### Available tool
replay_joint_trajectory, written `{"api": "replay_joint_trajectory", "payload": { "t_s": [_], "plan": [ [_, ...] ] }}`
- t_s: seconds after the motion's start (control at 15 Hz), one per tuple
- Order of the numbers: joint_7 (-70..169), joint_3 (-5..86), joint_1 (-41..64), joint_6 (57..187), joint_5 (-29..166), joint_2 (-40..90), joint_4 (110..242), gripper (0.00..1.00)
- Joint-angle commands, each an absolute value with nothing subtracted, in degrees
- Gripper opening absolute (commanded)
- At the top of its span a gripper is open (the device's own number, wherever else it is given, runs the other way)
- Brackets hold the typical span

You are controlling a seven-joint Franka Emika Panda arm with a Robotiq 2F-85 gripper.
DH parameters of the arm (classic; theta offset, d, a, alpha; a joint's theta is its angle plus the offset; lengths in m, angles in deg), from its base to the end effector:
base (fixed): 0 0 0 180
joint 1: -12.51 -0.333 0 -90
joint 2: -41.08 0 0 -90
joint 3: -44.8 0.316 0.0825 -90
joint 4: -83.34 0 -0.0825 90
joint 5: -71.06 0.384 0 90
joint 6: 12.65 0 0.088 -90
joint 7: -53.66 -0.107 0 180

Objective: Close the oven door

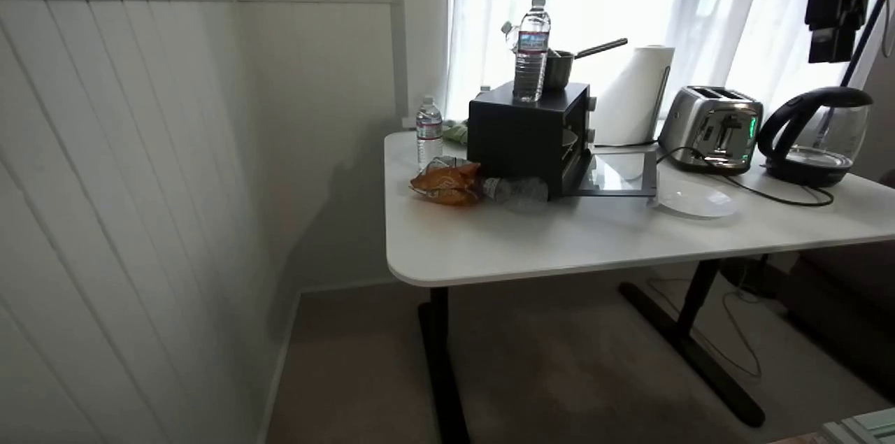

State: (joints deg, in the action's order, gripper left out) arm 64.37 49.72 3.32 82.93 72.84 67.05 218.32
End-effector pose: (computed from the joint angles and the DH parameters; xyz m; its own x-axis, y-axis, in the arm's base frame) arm 0.3738 0.0994 0.4809 0.8893 0.3947 -0.2309 0.3977 -0.9168 -0.0353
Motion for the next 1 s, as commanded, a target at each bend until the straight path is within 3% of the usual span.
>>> {"api": "replay_joint_trajectory", "payload": {
  "t_s": [0.0,0.47,0.93],
  "plan": [
    [75.11,45.95,4.33,86.88,70.83,57.08,213.63,1.0],
    [92.49,42.49,7.79,108.03,71.84,43.05,210.58,1.0],
    [93.25,43.56,10.56,110.08,71.51,38.91,209.1,1.0]
  ]
}}
